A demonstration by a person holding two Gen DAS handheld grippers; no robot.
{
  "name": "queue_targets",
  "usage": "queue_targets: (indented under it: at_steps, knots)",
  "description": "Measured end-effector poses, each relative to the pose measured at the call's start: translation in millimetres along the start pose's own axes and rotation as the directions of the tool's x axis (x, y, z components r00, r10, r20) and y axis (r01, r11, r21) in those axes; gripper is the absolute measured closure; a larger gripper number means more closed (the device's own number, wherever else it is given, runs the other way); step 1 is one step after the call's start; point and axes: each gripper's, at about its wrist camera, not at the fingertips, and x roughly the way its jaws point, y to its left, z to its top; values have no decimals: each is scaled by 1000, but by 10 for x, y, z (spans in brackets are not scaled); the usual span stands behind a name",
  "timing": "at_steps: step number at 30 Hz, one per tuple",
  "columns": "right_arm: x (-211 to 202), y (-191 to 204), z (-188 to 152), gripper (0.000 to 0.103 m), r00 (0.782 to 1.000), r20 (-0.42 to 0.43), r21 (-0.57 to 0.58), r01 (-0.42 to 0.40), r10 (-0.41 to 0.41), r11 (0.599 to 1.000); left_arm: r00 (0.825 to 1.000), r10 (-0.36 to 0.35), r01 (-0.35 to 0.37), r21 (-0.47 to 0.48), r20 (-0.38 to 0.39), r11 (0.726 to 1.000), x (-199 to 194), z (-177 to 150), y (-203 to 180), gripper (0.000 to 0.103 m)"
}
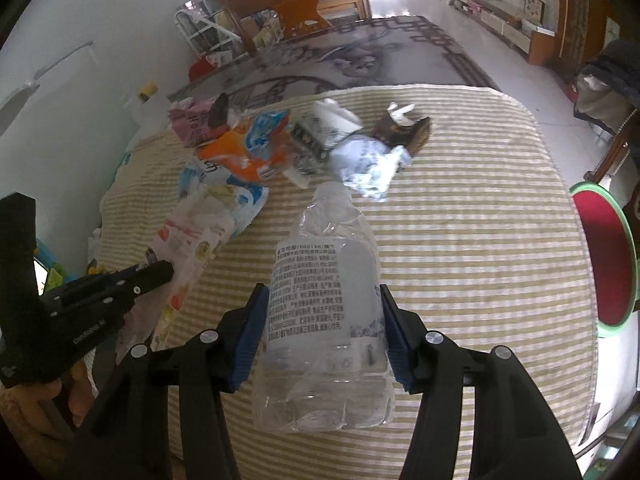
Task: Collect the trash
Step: 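Carry the pink strip and plastic bottle toward the red bin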
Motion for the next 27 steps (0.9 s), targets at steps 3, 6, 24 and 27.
queue_targets:
  at_steps: [3,6,24,27]
  knots:
    - [-79,-143,7,50,1000,1,11,-5,5,1000,1000,-11,11,8,19,1000,-45,36,-193,89]
    - [-156,-286,45,50,1000,10,18,-3,3,1000,999,-24,23,18,47,1000,-70,93,-375,89]
    - [-391,-1390,260,50,999,27,71,-38,36,997,999,-21,20,18,36,1000,288,366,-1331,89]
    - [-478,-1644,292,50,998,46,104,-34,30,994,999,-34,33,29,33,999,354,447,-1546,89]
